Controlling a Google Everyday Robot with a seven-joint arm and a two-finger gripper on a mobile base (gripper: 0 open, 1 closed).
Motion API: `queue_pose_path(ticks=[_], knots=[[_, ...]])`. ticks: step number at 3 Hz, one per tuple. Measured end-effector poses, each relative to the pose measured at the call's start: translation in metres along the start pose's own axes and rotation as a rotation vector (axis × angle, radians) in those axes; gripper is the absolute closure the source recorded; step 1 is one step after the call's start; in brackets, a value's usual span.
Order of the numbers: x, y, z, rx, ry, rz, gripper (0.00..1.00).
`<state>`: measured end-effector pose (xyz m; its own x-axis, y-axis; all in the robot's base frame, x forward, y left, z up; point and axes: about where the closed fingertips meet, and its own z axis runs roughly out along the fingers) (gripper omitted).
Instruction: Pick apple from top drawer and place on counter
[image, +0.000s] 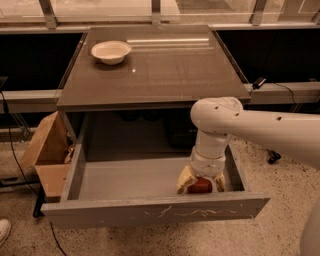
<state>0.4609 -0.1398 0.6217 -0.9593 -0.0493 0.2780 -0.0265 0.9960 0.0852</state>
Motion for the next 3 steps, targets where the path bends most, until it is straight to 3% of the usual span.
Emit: queue_pose_path(ticks=[2, 3], knots=[[0.0011, -0.0008, 0.0029, -0.003, -0.001, 0.011, 0.72], [0.0002, -0.0019, -0.0025, -0.022, -0.046, -0.009, 0.94]])
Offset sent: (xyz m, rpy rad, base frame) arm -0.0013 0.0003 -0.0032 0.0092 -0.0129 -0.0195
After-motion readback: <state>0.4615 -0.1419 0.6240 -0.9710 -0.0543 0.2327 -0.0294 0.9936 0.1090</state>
